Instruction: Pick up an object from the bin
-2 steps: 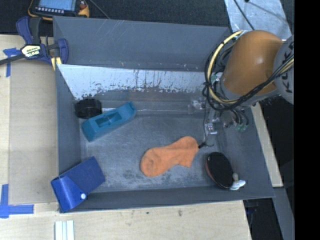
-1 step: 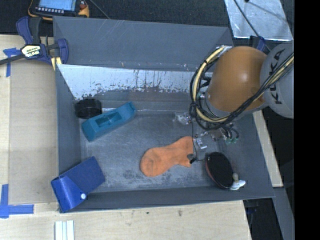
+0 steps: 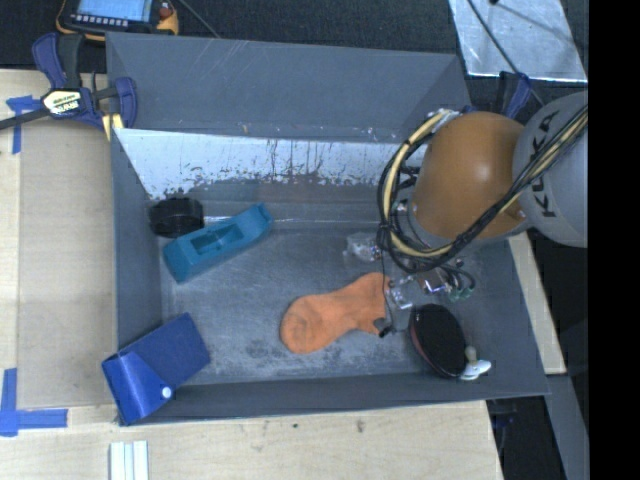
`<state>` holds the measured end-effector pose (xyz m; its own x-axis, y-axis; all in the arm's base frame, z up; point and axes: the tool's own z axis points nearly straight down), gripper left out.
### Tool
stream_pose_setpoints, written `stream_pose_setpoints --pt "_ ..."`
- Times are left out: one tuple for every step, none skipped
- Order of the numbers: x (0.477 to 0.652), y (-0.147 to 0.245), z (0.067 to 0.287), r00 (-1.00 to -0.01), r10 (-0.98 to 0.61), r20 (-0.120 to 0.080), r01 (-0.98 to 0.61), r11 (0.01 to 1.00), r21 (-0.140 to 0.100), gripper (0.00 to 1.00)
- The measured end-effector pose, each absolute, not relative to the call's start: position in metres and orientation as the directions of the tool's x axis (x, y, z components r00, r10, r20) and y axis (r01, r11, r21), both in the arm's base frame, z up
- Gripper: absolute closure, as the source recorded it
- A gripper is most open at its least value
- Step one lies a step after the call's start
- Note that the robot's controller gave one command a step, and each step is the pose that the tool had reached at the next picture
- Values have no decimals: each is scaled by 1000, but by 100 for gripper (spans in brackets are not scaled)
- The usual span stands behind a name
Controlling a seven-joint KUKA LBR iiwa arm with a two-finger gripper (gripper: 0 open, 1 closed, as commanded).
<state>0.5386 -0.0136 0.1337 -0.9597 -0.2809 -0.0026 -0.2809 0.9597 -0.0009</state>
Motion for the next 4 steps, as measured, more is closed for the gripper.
stream_pose_setpoints --pt "545 -19 69 -890 -455 -1 -455 890 -1 0" --pt "534 -14 71 -863 -506 -3 -506 863 -2 100" --pt "534 -14 71 -862 -506 -3 -506 862 -2 100" --pt "533 -14 75 -862 -506 -2 -506 862 -1 100"
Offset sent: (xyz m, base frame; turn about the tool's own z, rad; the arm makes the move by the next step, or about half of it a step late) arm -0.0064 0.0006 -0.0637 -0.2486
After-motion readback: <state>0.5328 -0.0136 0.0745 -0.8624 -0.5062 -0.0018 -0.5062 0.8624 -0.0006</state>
